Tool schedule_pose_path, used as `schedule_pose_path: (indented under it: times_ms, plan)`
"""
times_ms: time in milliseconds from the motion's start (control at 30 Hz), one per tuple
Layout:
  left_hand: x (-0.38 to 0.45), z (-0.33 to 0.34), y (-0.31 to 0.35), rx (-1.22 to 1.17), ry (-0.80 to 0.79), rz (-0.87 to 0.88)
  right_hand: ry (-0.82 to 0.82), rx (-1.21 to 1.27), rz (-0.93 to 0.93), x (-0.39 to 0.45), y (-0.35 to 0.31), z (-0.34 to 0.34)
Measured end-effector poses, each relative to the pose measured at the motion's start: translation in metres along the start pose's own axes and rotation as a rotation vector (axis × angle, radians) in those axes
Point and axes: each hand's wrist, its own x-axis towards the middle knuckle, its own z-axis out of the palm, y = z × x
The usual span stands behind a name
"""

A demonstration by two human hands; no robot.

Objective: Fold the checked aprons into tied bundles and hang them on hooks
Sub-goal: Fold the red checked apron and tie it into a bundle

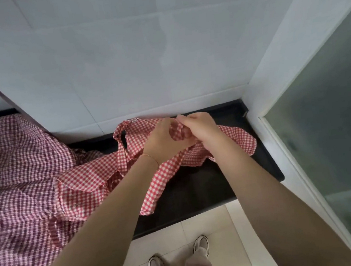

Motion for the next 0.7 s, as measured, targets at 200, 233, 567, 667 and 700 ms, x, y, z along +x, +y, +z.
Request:
schedule_pose_path:
  times_ms: [200,233,567,667,700]
  plan:
    - [0.001,-0.021,-0.008,0.058,0.178,-0.115,-0.067,0.005,-0.005,-0.004,0.008,-0.003]
    - [0.003,-0.026,-0.010,0.026,0.158,-0.134,-0.116,-0.051,-0.025,-0.005,0.009,0.000]
    - [0.013,-0.065,-0.010,-0.124,0.084,-0.220,-0.107,-0.275,-0.236,-0.008,0.000,0.019]
    - [0.013,-0.070,-0.010,-0.145,0.096,-0.246,-0.093,-0.330,-0.236,-0.009,-0.005,0.018]
    - [0.011,-0.071,-0.008,-0.175,0.080,-0.248,-0.096,-0.356,-0.247,-0.009,-0.006,0.020]
